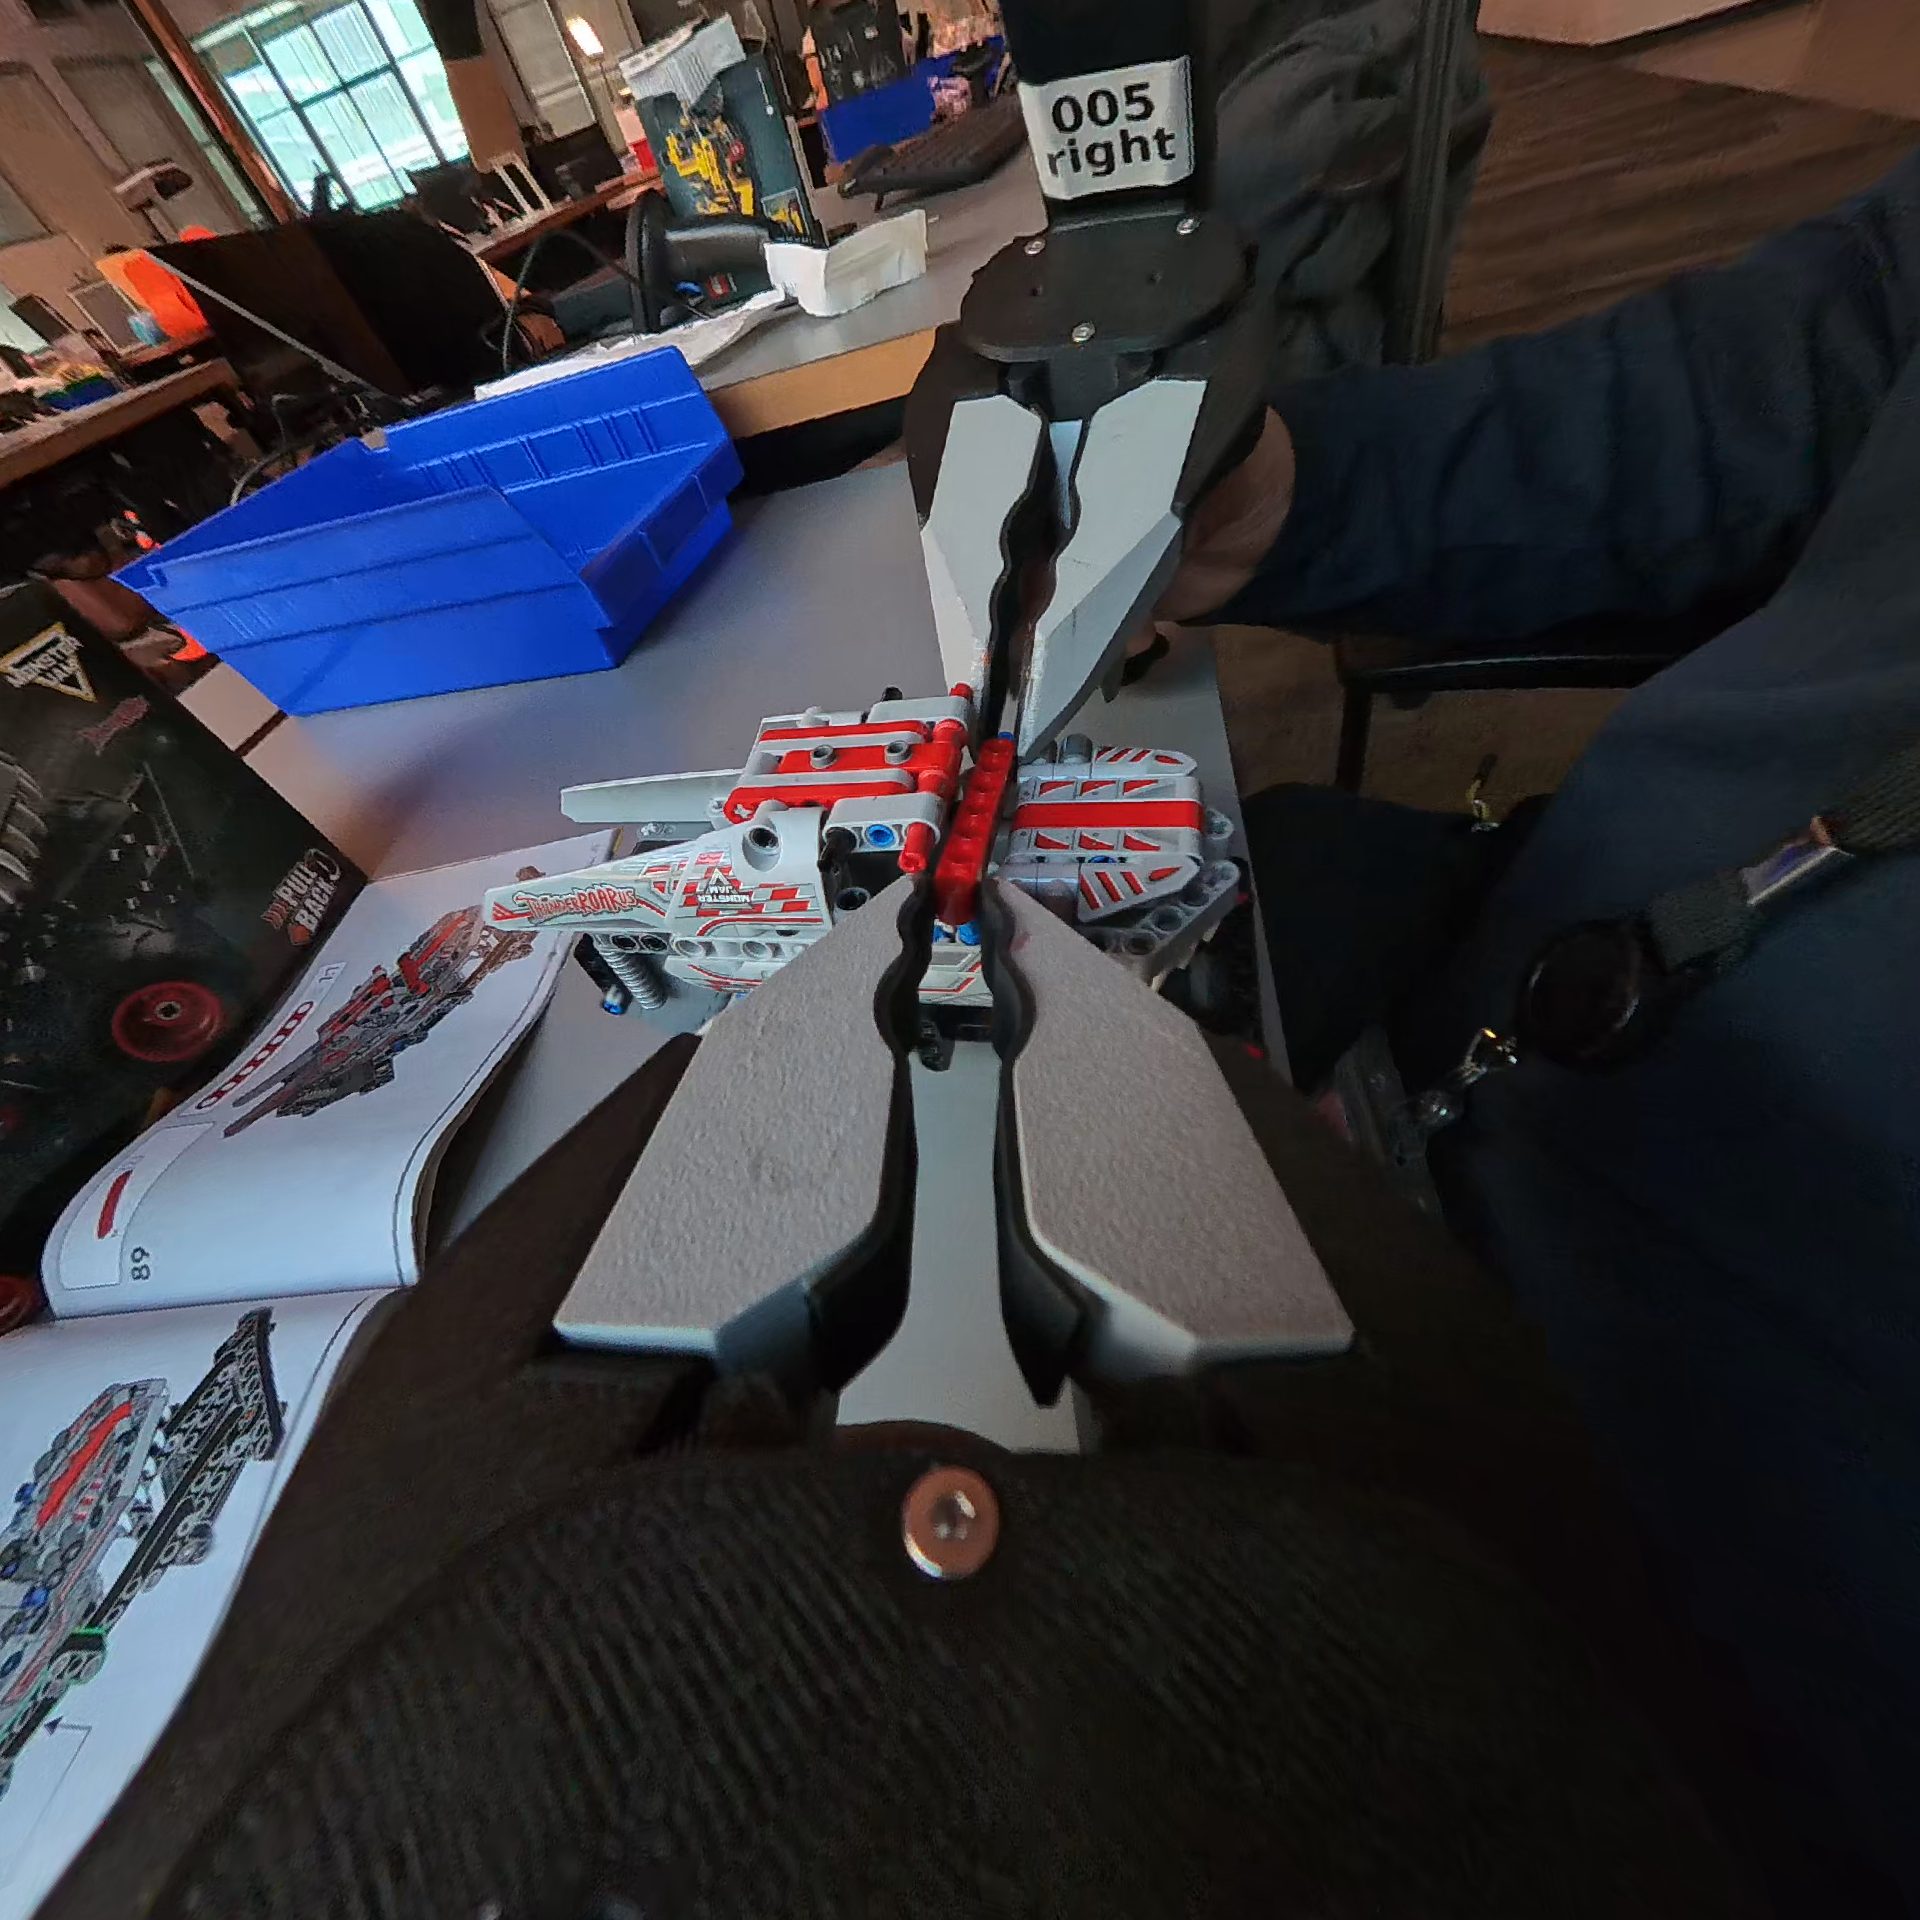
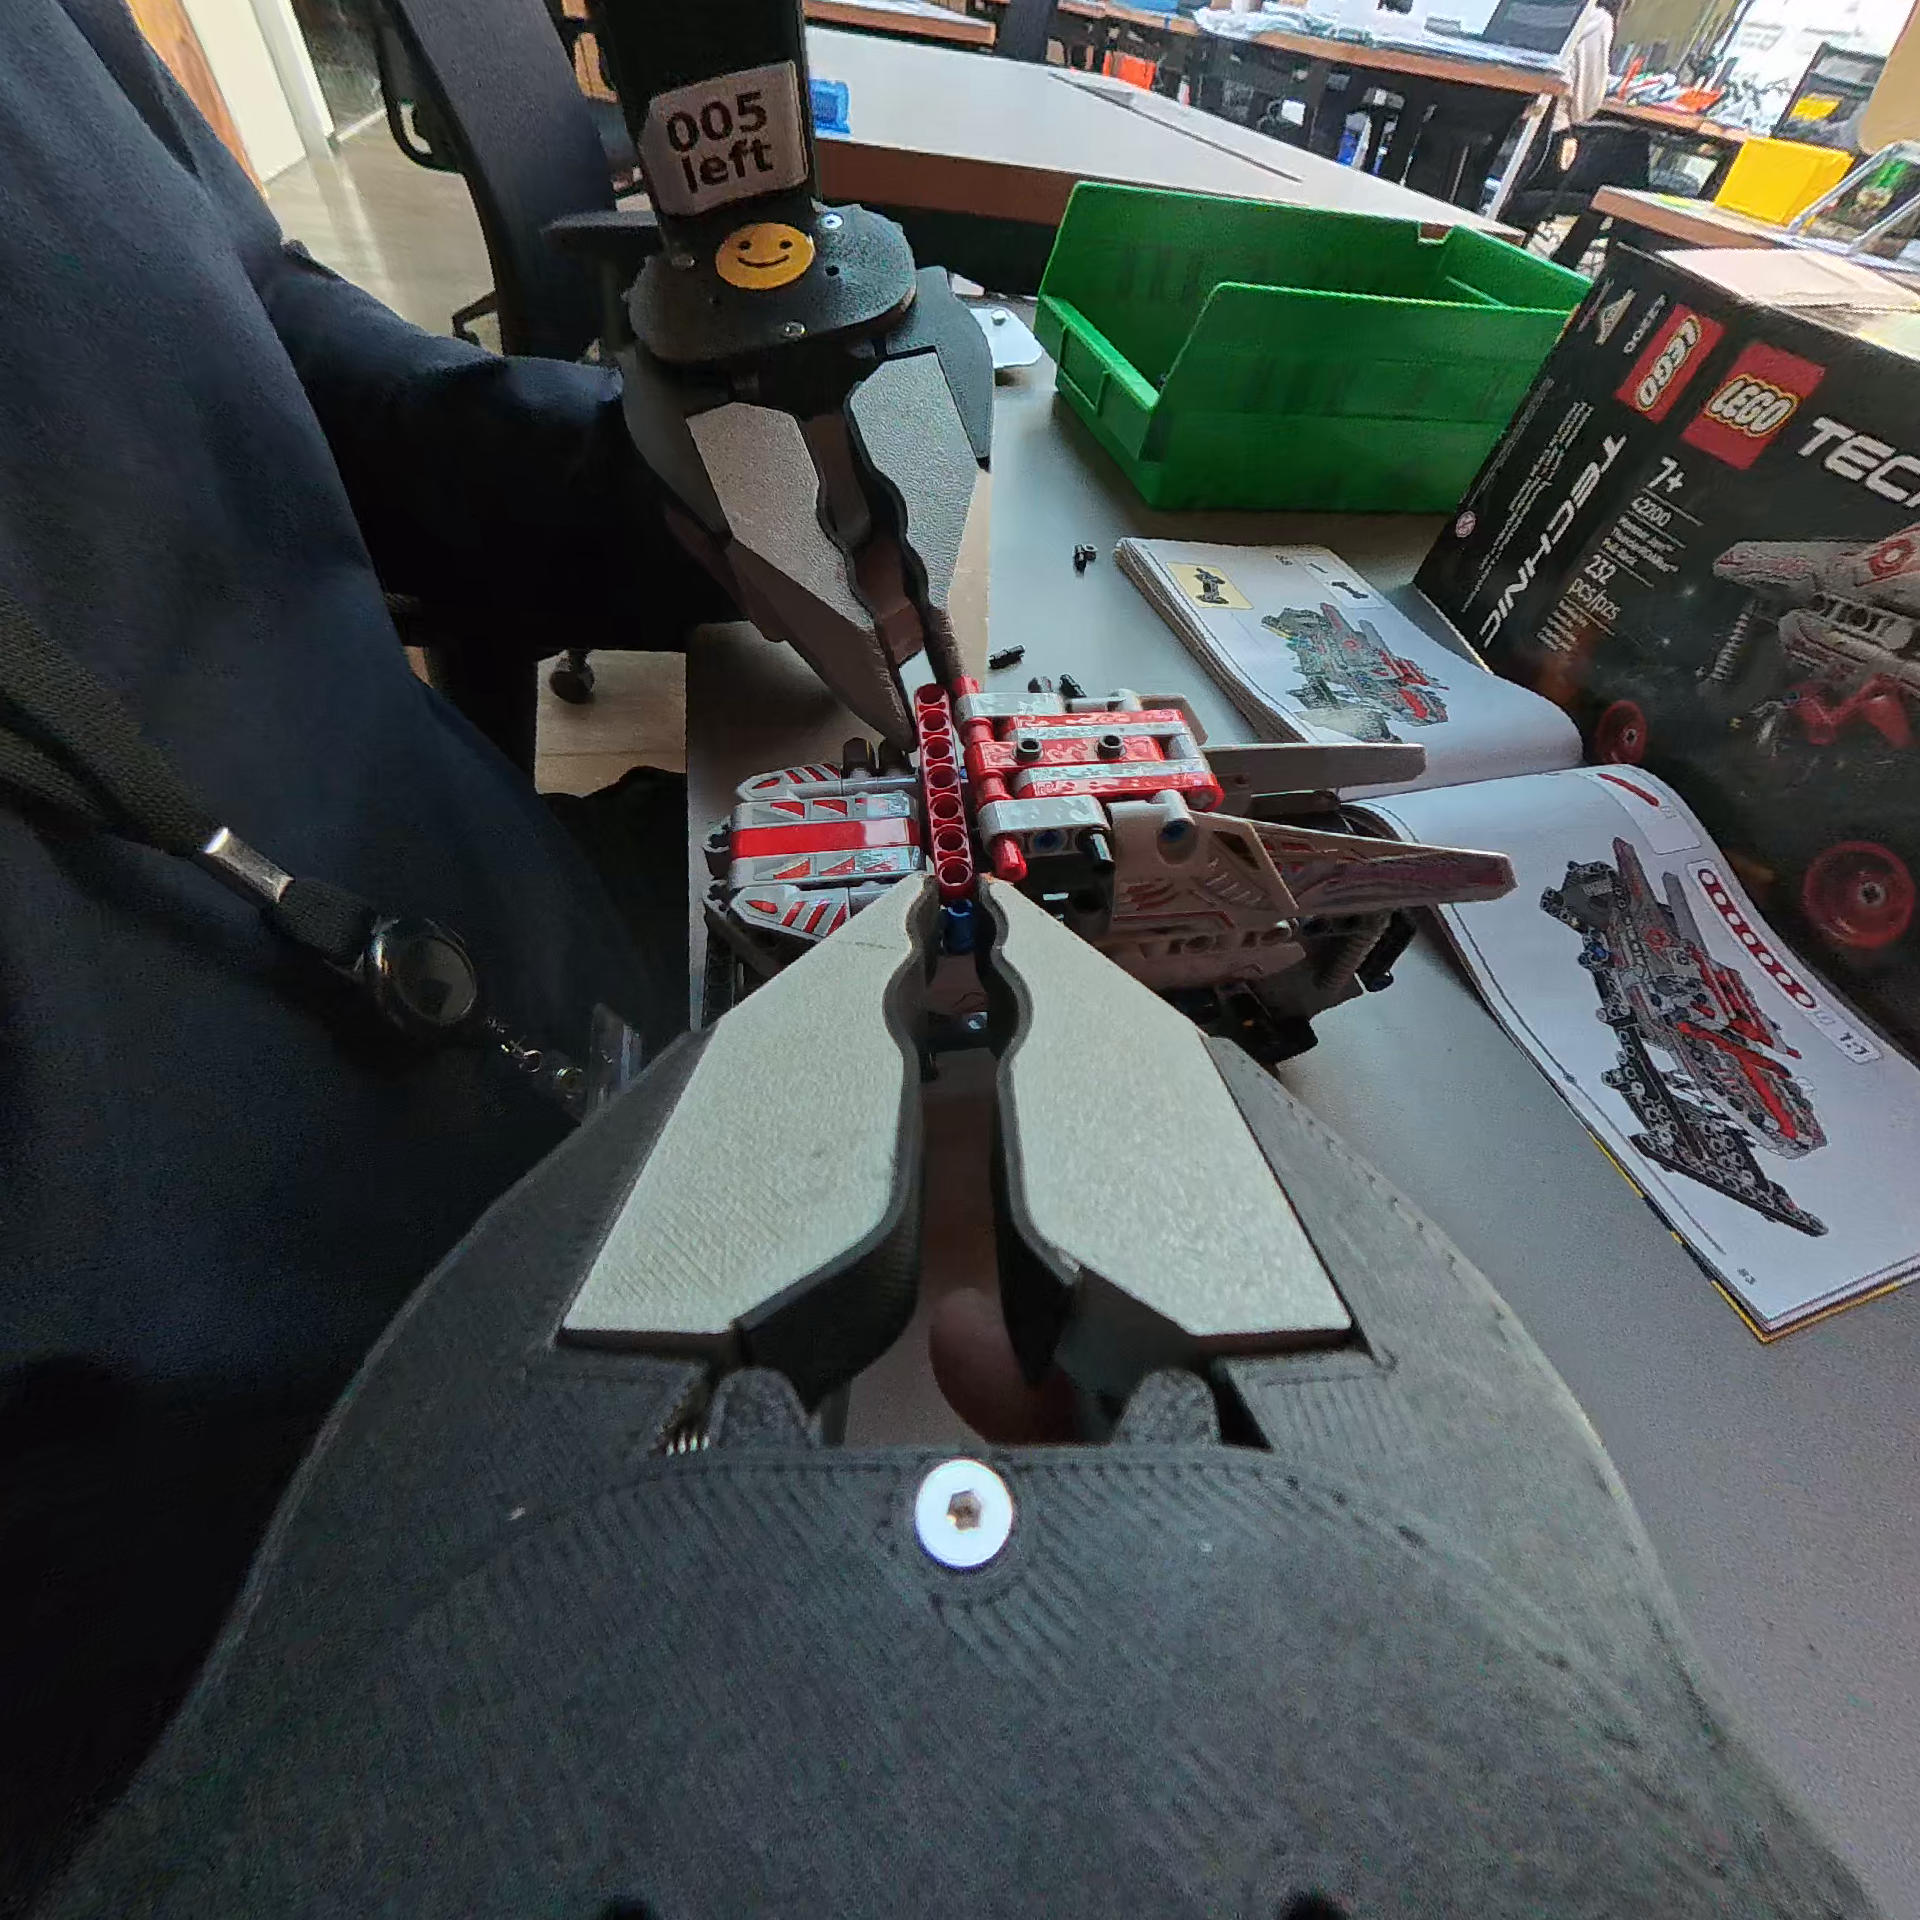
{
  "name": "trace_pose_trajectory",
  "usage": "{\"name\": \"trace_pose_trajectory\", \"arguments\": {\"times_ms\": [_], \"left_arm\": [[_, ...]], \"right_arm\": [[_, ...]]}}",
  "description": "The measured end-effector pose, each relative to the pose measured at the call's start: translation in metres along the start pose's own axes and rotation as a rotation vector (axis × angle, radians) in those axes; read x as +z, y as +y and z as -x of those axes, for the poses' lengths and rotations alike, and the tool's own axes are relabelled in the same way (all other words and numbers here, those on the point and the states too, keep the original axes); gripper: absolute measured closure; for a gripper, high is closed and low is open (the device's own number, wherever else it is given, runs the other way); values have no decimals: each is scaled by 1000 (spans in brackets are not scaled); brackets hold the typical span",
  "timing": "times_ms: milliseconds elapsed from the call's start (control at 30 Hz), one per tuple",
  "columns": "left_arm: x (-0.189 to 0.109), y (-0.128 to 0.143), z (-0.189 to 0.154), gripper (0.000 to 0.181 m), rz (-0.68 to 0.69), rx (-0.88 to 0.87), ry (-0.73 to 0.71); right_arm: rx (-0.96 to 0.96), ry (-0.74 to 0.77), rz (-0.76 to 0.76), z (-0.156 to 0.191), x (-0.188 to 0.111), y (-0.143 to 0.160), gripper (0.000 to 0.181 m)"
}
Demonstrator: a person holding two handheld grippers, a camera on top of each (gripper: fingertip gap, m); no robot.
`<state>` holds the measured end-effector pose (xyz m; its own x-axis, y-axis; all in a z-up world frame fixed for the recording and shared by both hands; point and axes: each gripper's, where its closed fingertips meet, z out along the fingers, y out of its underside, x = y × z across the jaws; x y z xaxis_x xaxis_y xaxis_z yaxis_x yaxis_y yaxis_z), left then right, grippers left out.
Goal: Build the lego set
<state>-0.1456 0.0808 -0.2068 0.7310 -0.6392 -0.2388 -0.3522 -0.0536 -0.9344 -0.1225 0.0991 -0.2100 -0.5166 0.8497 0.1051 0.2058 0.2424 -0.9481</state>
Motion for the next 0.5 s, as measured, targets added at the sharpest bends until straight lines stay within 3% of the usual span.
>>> {"name": "trace_pose_trajectory", "arguments": {"times_ms": [167, 500], "left_arm": [[-1, -1, -1, 176, 45, 152, -90], [-3, -1, -1, 176, 27, 183, -118]], "right_arm": [[-11, 23, -9, 1, -1, 0, 178], [-26, 43, -5, 3, -1, -1, 180]]}}
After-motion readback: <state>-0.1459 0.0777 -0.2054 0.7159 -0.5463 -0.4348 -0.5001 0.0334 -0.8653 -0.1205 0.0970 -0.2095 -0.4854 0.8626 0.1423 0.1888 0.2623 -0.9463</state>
